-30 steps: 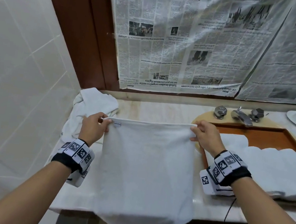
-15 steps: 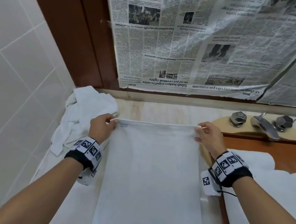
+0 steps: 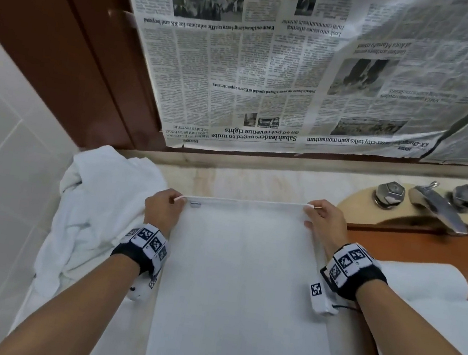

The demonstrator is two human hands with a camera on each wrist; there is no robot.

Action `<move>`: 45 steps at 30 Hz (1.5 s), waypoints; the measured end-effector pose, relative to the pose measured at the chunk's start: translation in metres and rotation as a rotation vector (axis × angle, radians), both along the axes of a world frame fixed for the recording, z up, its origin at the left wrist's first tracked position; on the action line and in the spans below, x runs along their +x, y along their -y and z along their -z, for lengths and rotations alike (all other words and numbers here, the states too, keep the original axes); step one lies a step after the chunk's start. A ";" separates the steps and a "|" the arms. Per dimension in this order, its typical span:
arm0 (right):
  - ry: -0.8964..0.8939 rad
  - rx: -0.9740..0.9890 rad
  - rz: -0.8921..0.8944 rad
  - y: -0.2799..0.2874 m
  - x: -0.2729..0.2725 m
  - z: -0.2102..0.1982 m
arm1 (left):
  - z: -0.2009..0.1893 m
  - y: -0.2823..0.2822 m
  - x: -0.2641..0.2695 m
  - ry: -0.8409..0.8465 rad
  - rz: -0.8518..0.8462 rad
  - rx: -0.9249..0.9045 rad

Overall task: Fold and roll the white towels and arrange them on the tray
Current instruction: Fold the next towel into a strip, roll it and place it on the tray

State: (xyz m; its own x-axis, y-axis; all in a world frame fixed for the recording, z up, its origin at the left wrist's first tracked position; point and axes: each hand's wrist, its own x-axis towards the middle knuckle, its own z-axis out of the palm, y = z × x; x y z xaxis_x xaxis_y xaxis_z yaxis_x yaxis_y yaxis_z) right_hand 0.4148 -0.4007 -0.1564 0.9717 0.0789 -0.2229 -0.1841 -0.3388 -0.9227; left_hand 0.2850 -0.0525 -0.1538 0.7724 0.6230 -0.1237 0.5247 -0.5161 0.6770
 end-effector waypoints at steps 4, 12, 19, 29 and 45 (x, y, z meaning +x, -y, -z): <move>-0.015 -0.010 0.003 -0.007 0.010 0.007 | 0.007 -0.003 0.009 -0.035 -0.026 0.055; 0.004 -0.078 0.029 -0.020 0.036 0.016 | 0.008 0.005 0.024 -0.027 -0.040 0.110; 0.146 -0.341 -0.105 -0.027 0.026 0.013 | 0.023 0.012 0.017 0.040 -0.045 0.123; 0.292 -0.899 -0.765 -0.071 -0.063 0.032 | 0.043 0.110 -0.017 -0.222 0.417 0.291; 0.211 -0.886 -0.737 -0.021 -0.097 0.016 | 0.027 0.104 -0.038 -0.336 0.453 0.255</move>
State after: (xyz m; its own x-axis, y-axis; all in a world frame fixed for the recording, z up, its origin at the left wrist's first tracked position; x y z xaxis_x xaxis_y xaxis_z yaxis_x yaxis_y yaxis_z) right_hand 0.3178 -0.3794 -0.1723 0.7799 0.5365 -0.3224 0.4534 -0.8394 -0.2998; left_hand 0.2473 -0.1568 -0.1808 0.9118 0.2840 -0.2966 0.3785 -0.8613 0.3389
